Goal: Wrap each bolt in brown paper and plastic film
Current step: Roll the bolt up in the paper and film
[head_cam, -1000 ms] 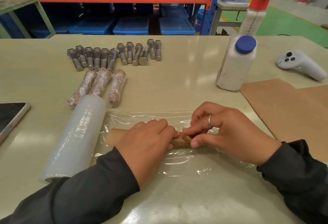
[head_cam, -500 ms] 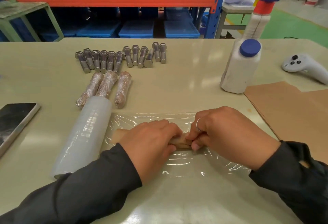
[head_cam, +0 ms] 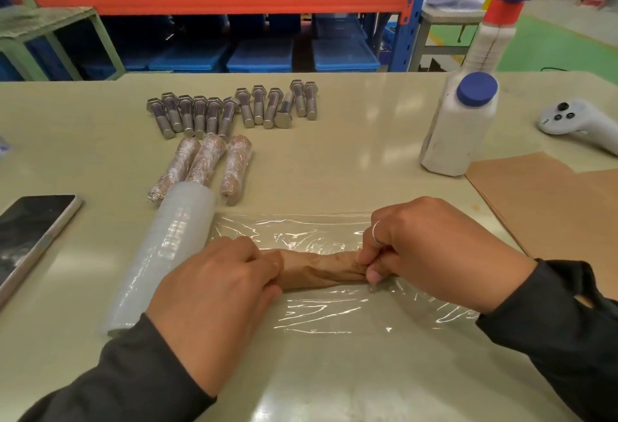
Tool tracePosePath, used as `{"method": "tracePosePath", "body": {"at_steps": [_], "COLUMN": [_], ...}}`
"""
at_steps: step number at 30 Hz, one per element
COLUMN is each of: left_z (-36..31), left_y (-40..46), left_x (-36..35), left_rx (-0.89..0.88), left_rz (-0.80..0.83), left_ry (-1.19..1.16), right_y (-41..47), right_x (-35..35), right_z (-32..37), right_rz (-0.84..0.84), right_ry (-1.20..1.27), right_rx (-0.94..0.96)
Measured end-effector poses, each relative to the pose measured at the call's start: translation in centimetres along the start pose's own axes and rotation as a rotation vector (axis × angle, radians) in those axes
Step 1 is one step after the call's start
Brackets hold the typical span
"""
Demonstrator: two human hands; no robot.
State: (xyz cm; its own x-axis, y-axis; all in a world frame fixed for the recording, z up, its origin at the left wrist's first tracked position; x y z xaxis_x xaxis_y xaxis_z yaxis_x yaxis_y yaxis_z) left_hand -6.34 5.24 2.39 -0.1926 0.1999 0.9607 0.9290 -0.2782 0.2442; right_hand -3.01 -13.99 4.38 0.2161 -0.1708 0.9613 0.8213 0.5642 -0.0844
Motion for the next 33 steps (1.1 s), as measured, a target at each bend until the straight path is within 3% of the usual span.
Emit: {"method": "tracePosePath", "body": {"at_steps": [4,15,21,33], "left_z": [0.2,0.9,0.9,1.2], "left_y": [0.6,2.3,4.2,5.5], "left_x": [-0.3,-0.7,0.4,-0.9], "left_rx": [0.081,0.125,0.1,0.214], "left_rz": [0.148,0.263,0.201,0.395], "left_ry": [-0.097,-0.007,-0.001,0.062], "right_y": [0.0,0.1,0.2,0.2], "right_x": [0.0,0.0,0.0,0.0], "right_z": [0.0,-0.1,-0.1,-0.1], "right_rz": [0.002,0.019,0.02,0.031], "right_ry": [0.004,-0.021,-0.025,-0.038], "right_rx": [0.008,0.013,0.013,0.028]}}
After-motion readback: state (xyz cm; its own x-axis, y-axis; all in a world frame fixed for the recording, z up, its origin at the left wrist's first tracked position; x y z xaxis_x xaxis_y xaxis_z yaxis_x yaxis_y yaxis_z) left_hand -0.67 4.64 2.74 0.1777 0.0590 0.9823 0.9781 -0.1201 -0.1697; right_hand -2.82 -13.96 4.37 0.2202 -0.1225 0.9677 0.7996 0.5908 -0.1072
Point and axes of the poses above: each hand's wrist, its own y-axis towards the middle knuckle, its own x-axis out of the back of the hand, z = x × y, the point moved 3 cm from there along y, towards the middle knuckle, and after that the axes turned 10 degrees about x, right-handed, at the moved point
